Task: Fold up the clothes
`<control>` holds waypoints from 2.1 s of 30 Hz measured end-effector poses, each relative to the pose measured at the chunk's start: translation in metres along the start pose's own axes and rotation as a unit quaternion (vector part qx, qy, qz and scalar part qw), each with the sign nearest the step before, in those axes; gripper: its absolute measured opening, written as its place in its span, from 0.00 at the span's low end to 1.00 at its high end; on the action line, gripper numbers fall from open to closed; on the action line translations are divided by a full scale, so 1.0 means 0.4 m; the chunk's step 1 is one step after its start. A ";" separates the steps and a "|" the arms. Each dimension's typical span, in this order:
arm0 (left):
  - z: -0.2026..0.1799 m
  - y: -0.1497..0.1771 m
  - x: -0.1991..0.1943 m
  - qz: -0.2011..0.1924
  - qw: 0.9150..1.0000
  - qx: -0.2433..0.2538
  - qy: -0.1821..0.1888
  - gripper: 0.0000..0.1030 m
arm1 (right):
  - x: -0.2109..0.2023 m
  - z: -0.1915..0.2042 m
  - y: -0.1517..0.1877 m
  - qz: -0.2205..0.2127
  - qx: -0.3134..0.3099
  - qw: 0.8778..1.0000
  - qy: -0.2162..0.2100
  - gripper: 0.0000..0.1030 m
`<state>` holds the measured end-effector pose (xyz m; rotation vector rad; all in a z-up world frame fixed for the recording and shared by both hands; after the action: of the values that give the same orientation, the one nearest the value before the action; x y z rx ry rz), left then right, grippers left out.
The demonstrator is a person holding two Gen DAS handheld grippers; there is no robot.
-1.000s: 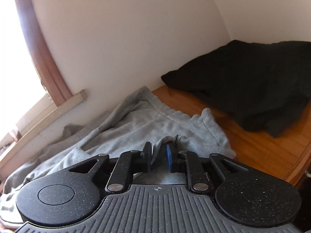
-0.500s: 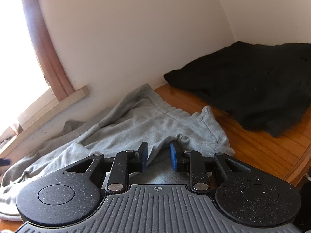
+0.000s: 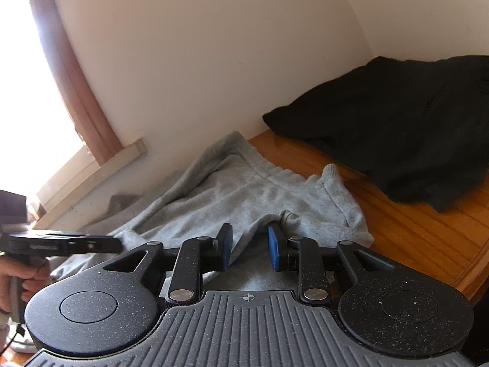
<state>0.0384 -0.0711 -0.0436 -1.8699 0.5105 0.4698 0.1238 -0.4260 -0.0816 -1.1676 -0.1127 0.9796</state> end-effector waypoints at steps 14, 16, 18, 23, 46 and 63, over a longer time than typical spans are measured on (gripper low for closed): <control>0.057 -0.020 -0.045 -0.055 0.996 0.000 -0.072 0.39 | -0.090 -0.024 0.016 -0.063 -0.034 0.994 0.088 0.16; 0.059 -0.029 -0.081 -0.065 0.994 0.004 -0.085 0.55 | -0.116 -0.031 0.001 -0.077 -0.057 0.989 0.115 0.16; 0.068 -0.041 -0.118 -0.074 0.993 -0.002 -0.094 0.60 | -0.125 -0.031 -0.016 -0.085 -0.069 0.986 0.128 0.17; 0.089 -0.038 -0.248 -0.090 0.989 -0.009 -0.119 0.73 | -0.079 0.070 -0.003 -0.041 -0.094 0.994 0.029 0.36; 0.242 0.374 -0.728 -0.038 0.968 -0.044 -0.243 0.76 | 0.093 0.339 0.063 0.035 -0.198 0.979 -0.018 0.49; 0.074 0.338 -0.497 0.016 0.986 0.028 -0.163 0.57 | 0.096 0.423 0.088 0.068 -0.239 0.967 -0.057 0.49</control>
<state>-0.2035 -0.0617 -0.0491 -1.6896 0.3304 0.7590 0.0345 -0.2764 -0.0514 -1.5743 -0.3810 1.1799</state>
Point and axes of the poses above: each gripper's, at about its wrist camera, not at the fingertips, and x roughly the way its jaws point, z to its left, y to its underside, the point moved 10 cm from there along x, roughly the way its jaws point, and after that the axes turned 6 degrees about y, right-handed, at the moved point
